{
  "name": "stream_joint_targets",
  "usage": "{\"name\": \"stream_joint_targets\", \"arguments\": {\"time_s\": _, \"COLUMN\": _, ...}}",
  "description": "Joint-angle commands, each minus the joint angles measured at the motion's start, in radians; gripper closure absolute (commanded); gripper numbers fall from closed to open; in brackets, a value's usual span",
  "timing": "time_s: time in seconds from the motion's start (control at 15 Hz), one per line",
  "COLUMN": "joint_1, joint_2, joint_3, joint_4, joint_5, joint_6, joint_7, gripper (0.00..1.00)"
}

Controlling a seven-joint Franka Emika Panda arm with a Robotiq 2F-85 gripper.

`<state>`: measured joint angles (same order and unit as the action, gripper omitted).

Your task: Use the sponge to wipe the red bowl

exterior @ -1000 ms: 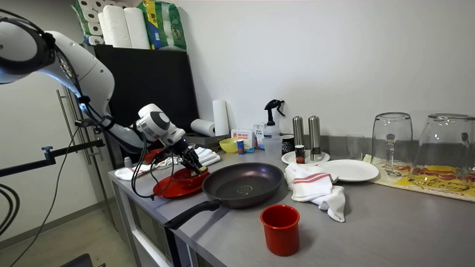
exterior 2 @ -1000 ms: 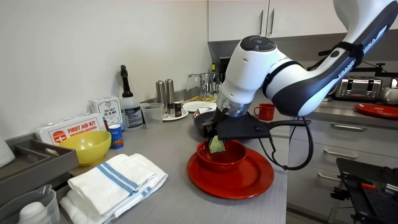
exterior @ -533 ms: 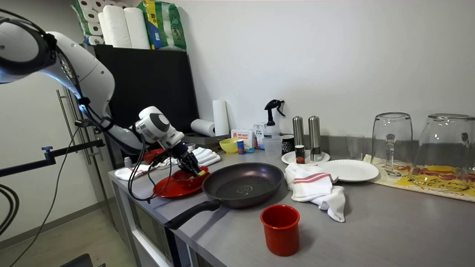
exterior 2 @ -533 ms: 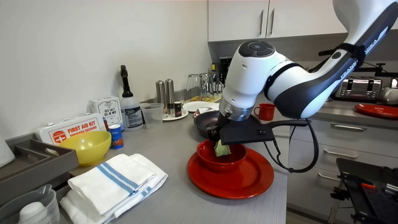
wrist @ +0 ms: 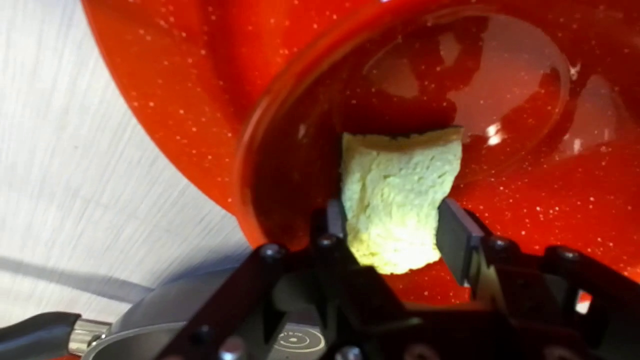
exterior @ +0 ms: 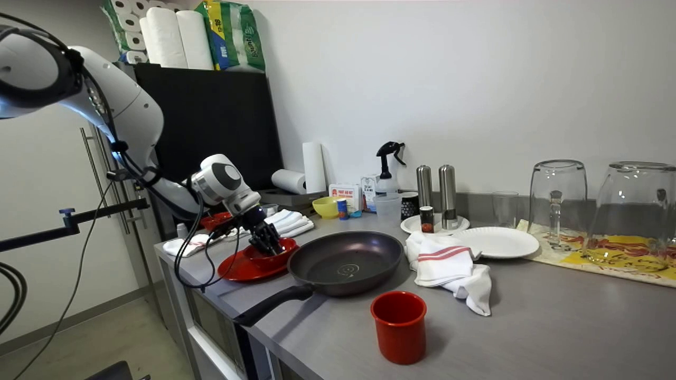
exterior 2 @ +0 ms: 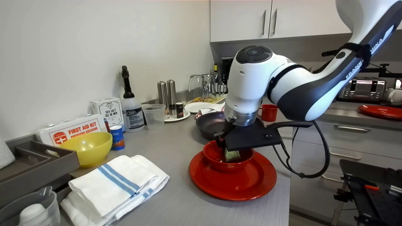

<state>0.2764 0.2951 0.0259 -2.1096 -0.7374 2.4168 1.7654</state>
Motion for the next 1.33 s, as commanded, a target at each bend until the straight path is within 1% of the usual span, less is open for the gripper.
{"name": "stream_joint_targets", "arguments": {"time_s": 0.0, "joint_1": -0.026, "joint_2": 0.006, "joint_3": 0.036, "joint_4": 0.01, "joint_5": 0.107, "joint_6": -0.043, "joint_7": -0.094, "gripper": 0.77}}
{"name": "stream_joint_targets", "arguments": {"time_s": 0.13, "joint_1": -0.031, "joint_2": 0.013, "joint_3": 0.044, "joint_4": 0.018, "joint_5": 0.178, "joint_6": -0.074, "joint_7": -0.159, "gripper": 0.77}}
{"name": "stream_joint_targets", "arguments": {"time_s": 0.33, "joint_1": -0.044, "joint_2": 0.019, "joint_3": 0.063, "joint_4": 0.038, "joint_5": 0.336, "joint_6": -0.134, "joint_7": -0.308, "gripper": 0.77}}
{"name": "stream_joint_targets", "arguments": {"time_s": 0.6, "joint_1": -0.048, "joint_2": 0.024, "joint_3": 0.07, "joint_4": 0.069, "joint_5": 0.475, "joint_6": -0.214, "joint_7": -0.421, "gripper": 0.77}}
{"name": "stream_joint_targets", "arguments": {"time_s": 1.0, "joint_1": -0.047, "joint_2": 0.046, "joint_3": 0.071, "joint_4": 0.12, "joint_5": 0.592, "joint_6": -0.346, "joint_7": -0.506, "gripper": 0.77}}
{"name": "stream_joint_targets", "arguments": {"time_s": 1.27, "joint_1": -0.047, "joint_2": 0.06, "joint_3": 0.069, "joint_4": 0.15, "joint_5": 0.647, "joint_6": -0.394, "joint_7": -0.537, "gripper": 0.77}}
